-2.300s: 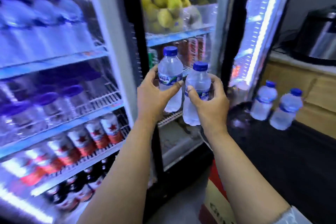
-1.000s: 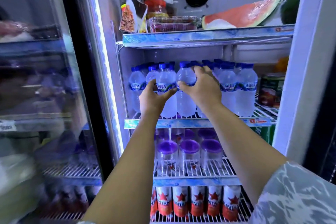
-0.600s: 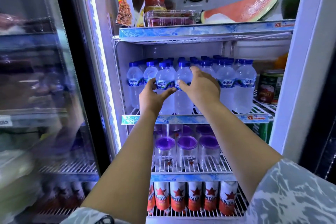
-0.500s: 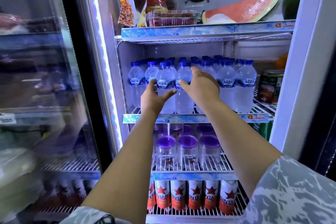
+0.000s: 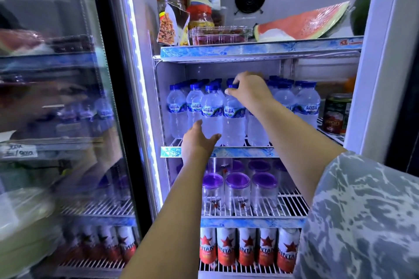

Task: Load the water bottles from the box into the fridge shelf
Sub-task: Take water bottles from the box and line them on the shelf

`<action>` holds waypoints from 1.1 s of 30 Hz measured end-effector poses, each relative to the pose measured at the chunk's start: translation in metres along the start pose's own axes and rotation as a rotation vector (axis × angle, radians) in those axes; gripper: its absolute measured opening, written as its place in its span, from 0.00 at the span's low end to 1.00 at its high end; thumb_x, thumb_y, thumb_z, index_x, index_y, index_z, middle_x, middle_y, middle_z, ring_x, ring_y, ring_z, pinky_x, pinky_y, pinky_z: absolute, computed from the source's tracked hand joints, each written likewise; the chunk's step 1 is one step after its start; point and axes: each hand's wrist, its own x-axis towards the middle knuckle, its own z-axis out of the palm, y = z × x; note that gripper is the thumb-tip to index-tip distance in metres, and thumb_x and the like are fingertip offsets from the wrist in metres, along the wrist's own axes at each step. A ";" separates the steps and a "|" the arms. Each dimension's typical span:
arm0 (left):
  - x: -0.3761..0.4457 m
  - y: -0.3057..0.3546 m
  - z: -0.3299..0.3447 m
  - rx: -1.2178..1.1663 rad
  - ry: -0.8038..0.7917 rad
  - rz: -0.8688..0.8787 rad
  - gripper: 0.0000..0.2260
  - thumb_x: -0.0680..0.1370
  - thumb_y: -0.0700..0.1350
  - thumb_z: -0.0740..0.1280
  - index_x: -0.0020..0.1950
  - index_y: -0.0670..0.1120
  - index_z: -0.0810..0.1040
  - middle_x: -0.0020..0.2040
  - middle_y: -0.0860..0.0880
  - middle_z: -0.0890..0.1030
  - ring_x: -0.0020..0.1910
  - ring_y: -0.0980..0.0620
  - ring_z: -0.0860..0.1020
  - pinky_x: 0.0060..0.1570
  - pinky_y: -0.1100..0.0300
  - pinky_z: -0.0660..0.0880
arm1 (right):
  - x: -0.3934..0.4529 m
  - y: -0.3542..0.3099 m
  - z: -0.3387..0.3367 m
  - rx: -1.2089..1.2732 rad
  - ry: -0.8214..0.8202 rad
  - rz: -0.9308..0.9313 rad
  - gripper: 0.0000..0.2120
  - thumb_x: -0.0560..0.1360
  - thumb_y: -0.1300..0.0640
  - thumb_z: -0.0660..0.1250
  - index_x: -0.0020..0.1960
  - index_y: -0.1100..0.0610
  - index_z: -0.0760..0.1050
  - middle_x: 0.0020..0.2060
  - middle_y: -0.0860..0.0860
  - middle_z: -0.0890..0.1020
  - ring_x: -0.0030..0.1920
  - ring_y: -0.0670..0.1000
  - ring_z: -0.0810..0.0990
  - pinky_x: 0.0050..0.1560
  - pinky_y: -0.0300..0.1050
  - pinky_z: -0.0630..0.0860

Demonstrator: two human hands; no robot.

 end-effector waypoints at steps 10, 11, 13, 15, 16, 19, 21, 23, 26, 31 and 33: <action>0.000 -0.001 0.002 -0.043 0.030 -0.013 0.33 0.72 0.56 0.72 0.73 0.48 0.65 0.66 0.46 0.76 0.63 0.47 0.75 0.56 0.54 0.74 | 0.014 -0.002 -0.008 -0.193 -0.080 -0.016 0.19 0.81 0.49 0.58 0.63 0.60 0.76 0.58 0.55 0.83 0.53 0.55 0.83 0.57 0.44 0.78; 0.000 -0.001 0.003 -0.043 0.028 -0.011 0.33 0.71 0.56 0.72 0.73 0.48 0.65 0.66 0.46 0.76 0.63 0.47 0.75 0.56 0.54 0.74 | 0.014 -0.001 -0.007 -0.203 -0.087 -0.013 0.19 0.80 0.49 0.58 0.64 0.59 0.76 0.58 0.55 0.82 0.55 0.55 0.82 0.58 0.44 0.78; 0.000 -0.002 0.003 -0.035 0.021 -0.001 0.34 0.72 0.56 0.72 0.73 0.48 0.65 0.66 0.46 0.76 0.64 0.47 0.75 0.58 0.54 0.73 | 0.014 0.000 -0.005 -0.196 -0.068 -0.017 0.19 0.80 0.49 0.59 0.64 0.59 0.76 0.58 0.55 0.82 0.57 0.56 0.82 0.58 0.45 0.79; 0.001 -0.002 0.001 -0.038 0.005 0.011 0.34 0.72 0.56 0.72 0.73 0.47 0.64 0.67 0.46 0.75 0.64 0.47 0.75 0.59 0.53 0.73 | 0.014 0.000 0.000 -0.156 -0.012 -0.050 0.20 0.80 0.47 0.59 0.64 0.59 0.75 0.58 0.56 0.81 0.61 0.57 0.77 0.58 0.47 0.77; 0.001 -0.003 0.000 -0.045 -0.007 0.015 0.34 0.72 0.56 0.72 0.74 0.47 0.64 0.67 0.45 0.75 0.64 0.47 0.74 0.60 0.53 0.73 | 0.014 -0.002 0.003 -0.120 0.016 -0.068 0.21 0.80 0.46 0.58 0.65 0.58 0.75 0.59 0.57 0.79 0.65 0.58 0.72 0.59 0.48 0.75; 0.002 -0.005 -0.002 -0.053 -0.022 0.027 0.32 0.73 0.55 0.70 0.73 0.47 0.64 0.66 0.45 0.76 0.64 0.48 0.75 0.60 0.52 0.74 | 0.016 -0.010 0.014 0.058 0.081 -0.136 0.19 0.78 0.43 0.60 0.65 0.50 0.75 0.58 0.54 0.79 0.71 0.57 0.66 0.63 0.51 0.73; 0.003 -0.007 -0.003 -0.027 -0.007 0.033 0.30 0.74 0.55 0.70 0.73 0.48 0.66 0.65 0.47 0.77 0.62 0.48 0.76 0.59 0.51 0.75 | 0.018 -0.017 0.020 0.135 0.056 -0.146 0.20 0.76 0.40 0.63 0.63 0.48 0.77 0.59 0.54 0.79 0.69 0.56 0.68 0.64 0.53 0.72; 0.004 -0.008 -0.004 -0.032 0.000 0.017 0.30 0.73 0.56 0.70 0.72 0.48 0.67 0.64 0.48 0.78 0.61 0.49 0.77 0.58 0.51 0.76 | 0.023 -0.022 0.024 0.112 0.041 -0.147 0.19 0.73 0.39 0.66 0.60 0.47 0.78 0.58 0.53 0.80 0.65 0.55 0.72 0.63 0.52 0.72; 0.005 -0.007 -0.003 -0.064 0.015 -0.007 0.30 0.72 0.56 0.72 0.70 0.48 0.69 0.62 0.48 0.79 0.60 0.49 0.78 0.55 0.51 0.77 | 0.028 -0.024 0.022 0.105 0.053 -0.138 0.17 0.73 0.40 0.68 0.57 0.46 0.79 0.57 0.51 0.81 0.62 0.55 0.75 0.62 0.51 0.74; 0.006 -0.005 -0.001 -0.088 0.061 -0.015 0.29 0.69 0.56 0.75 0.66 0.47 0.72 0.59 0.48 0.80 0.56 0.49 0.79 0.51 0.54 0.76 | 0.036 -0.021 0.027 0.098 0.049 -0.136 0.16 0.74 0.41 0.67 0.59 0.45 0.78 0.60 0.52 0.79 0.64 0.57 0.73 0.63 0.52 0.73; 0.006 -0.006 0.001 -0.088 0.064 -0.011 0.29 0.69 0.56 0.75 0.66 0.48 0.72 0.59 0.48 0.80 0.55 0.49 0.79 0.50 0.54 0.76 | 0.038 -0.020 0.029 0.095 0.045 -0.131 0.17 0.75 0.41 0.66 0.61 0.45 0.78 0.60 0.52 0.80 0.63 0.57 0.74 0.63 0.51 0.73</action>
